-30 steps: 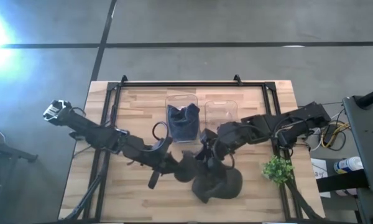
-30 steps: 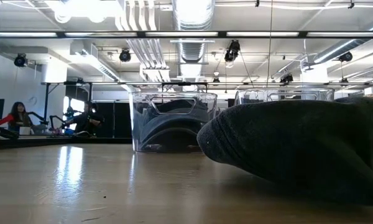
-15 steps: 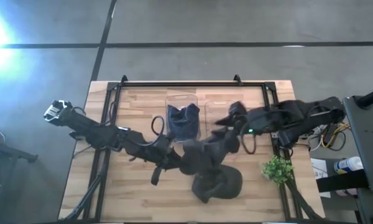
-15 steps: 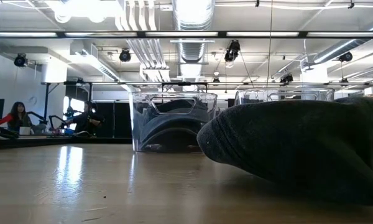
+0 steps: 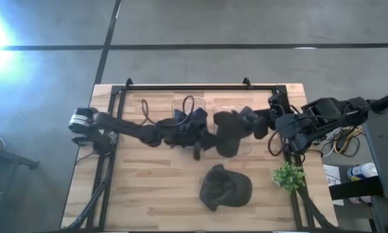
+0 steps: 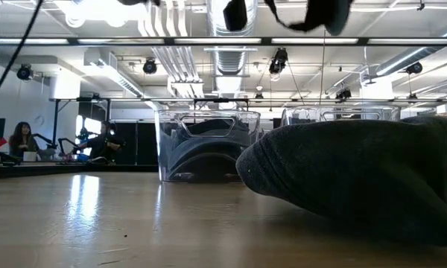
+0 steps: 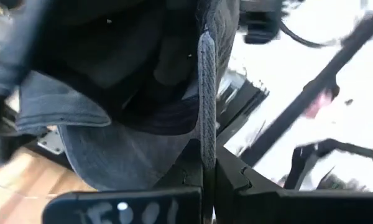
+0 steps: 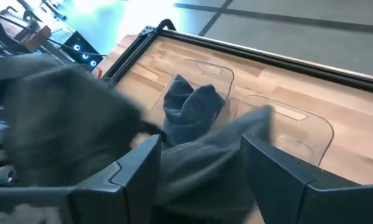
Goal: Pick & Place hat
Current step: Put the left black cap into the right transparent bin
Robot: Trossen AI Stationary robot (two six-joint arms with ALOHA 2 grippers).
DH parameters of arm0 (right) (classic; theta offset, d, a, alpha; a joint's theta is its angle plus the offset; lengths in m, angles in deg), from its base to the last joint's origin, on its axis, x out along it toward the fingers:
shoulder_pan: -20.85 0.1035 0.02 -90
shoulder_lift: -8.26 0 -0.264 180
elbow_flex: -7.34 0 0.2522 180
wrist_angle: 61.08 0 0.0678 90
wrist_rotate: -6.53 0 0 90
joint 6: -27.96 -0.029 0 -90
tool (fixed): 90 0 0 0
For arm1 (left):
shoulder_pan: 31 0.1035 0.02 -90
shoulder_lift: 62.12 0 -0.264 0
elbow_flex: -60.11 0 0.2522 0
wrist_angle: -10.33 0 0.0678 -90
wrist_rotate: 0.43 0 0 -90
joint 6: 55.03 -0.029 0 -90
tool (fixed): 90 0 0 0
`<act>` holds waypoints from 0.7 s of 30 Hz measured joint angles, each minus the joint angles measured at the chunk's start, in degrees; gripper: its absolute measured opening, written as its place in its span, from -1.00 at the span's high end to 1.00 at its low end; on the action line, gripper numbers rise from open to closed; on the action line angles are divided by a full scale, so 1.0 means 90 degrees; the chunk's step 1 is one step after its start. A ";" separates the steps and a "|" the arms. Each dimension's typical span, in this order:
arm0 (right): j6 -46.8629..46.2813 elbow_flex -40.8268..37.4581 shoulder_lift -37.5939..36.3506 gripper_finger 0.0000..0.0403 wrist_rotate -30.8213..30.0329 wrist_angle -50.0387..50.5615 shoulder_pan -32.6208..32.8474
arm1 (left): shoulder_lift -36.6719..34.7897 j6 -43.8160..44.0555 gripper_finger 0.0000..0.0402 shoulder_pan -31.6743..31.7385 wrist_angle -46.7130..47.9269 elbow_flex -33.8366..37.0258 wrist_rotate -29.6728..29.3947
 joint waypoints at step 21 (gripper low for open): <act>-0.0235 0.0090 -0.0610 -0.08 -0.0866 0.0350 -0.0278 | 0.2268 0.2572 0.98 0.1594 -0.1328 0.0010 0.0792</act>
